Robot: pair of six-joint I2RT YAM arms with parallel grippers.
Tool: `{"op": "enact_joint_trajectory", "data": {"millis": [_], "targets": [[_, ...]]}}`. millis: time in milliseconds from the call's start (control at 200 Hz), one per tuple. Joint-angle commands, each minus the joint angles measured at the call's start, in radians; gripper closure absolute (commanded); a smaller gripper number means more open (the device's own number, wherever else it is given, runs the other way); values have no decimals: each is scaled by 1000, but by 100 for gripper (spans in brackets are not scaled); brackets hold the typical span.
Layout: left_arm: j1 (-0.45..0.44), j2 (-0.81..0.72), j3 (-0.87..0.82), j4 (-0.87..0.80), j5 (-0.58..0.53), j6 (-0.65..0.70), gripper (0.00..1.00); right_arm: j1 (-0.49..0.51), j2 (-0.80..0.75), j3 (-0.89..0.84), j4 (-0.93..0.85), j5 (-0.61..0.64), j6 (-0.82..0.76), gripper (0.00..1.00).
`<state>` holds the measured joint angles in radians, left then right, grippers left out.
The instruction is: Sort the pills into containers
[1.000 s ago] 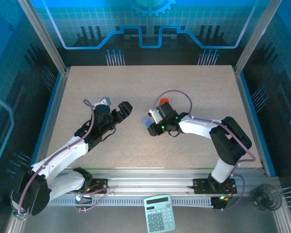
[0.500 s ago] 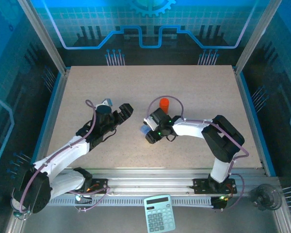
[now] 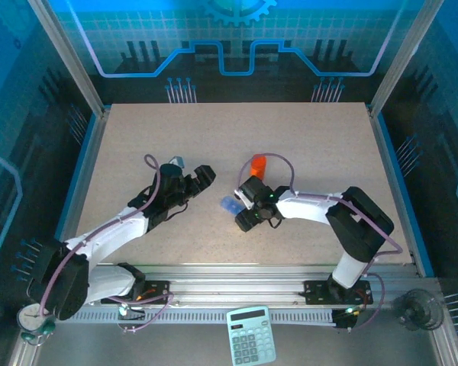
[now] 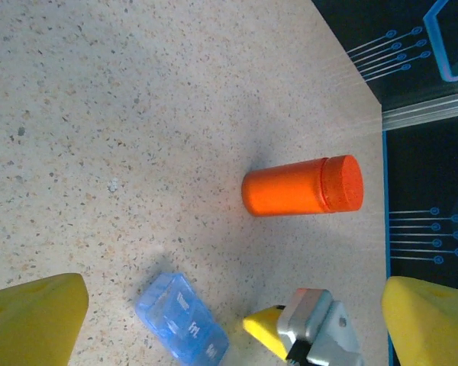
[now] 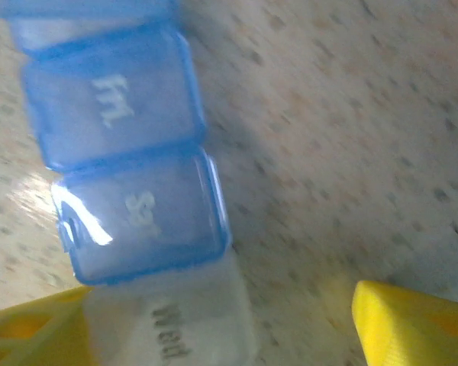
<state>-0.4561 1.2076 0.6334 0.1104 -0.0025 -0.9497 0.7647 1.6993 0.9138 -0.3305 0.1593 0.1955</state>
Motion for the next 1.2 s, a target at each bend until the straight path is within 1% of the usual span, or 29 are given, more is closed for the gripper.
{"op": "enact_joint_trajectory", "data": {"millis": [0,180,345,495,595,695,780,936,1196], "targets": [[5,23,50,32,38,34,1,-33,-32,-8,-108,140,66,19],[6,43,70,8,61,69,1,-94,-52,8,-128,163,105,19],[6,58,105,-44,59,129,1,-153,-89,43,-158,84,117,19],[6,97,171,-169,59,216,1,-168,-175,44,-167,4,134,19],[5,139,219,-271,61,283,1,-177,-193,54,-153,-43,164,17],[2,183,260,-364,46,345,1,-178,-167,71,-123,-69,197,15],[-4,206,276,-412,24,387,1,-175,-121,95,-109,-83,219,14],[-21,209,277,-438,0,428,1,-158,-49,126,-86,-88,232,14],[-81,224,286,-483,-45,500,1,-150,22,145,-58,-90,244,14]]}}
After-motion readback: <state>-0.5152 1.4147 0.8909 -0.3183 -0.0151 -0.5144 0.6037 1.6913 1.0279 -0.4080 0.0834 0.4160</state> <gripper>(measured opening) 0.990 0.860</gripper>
